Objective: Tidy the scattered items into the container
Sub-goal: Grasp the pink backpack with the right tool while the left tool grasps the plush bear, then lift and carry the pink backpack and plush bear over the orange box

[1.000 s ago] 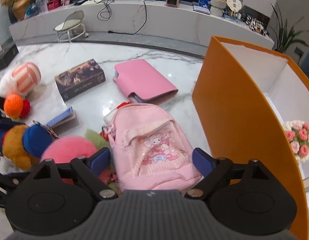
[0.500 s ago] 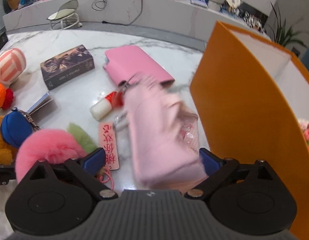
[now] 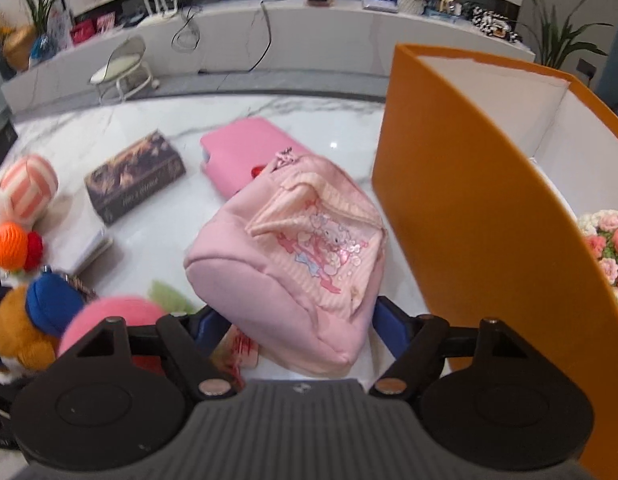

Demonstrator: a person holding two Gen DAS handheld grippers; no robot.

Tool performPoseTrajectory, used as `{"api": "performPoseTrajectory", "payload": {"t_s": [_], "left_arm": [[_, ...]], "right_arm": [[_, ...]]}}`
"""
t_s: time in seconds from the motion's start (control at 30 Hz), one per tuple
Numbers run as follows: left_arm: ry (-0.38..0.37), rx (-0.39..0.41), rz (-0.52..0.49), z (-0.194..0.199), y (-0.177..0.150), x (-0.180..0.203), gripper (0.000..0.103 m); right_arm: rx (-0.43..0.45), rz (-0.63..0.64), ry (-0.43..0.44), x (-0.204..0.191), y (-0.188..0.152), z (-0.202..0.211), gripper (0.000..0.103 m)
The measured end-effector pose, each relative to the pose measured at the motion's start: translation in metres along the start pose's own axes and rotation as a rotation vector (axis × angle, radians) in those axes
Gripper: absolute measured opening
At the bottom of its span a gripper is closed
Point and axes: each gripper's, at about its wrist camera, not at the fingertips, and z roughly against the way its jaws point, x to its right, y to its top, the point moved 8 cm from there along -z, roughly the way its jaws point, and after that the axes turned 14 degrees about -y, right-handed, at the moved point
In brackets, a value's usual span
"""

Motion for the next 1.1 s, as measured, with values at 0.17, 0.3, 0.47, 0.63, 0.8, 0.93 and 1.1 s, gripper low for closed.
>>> {"api": "performPoseTrajectory", "payload": {"t_s": [0.17, 0.3, 0.47, 0.63, 0.8, 0.93, 1.1], "left_arm": [[-0.001, -0.001, 0.005, 0.001, 0.000, 0.001, 0.088], [0.004, -0.008, 0.006, 0.001, -0.001, 0.000, 0.088], [0.005, -0.014, 0.008, 0.004, 0.000, -0.002, 0.068], [0.001, 0.005, 0.025, 0.010, 0.000, -0.005, 0.064], [0.009, 0.058, 0.032, 0.025, 0.009, -0.004, 0.063], [0.024, 0.096, 0.039, 0.040, 0.016, -0.002, 0.063], [0.031, 0.111, 0.033, 0.048, 0.021, 0.004, 0.063]], "right_arm": [[0.012, -0.038, 0.006, 0.003, 0.007, 0.003, 0.072], [0.027, -0.004, -0.020, 0.002, 0.008, 0.008, 0.069], [0.041, 0.039, -0.020, 0.001, 0.007, 0.016, 0.064], [0.068, 0.049, -0.006, 0.000, 0.010, 0.027, 0.057], [0.088, 0.040, 0.009, 0.003, 0.012, 0.035, 0.055], [0.107, 0.025, 0.021, 0.006, 0.015, 0.042, 0.054], [0.130, 0.011, 0.035, 0.008, 0.019, 0.052, 0.054]]}}
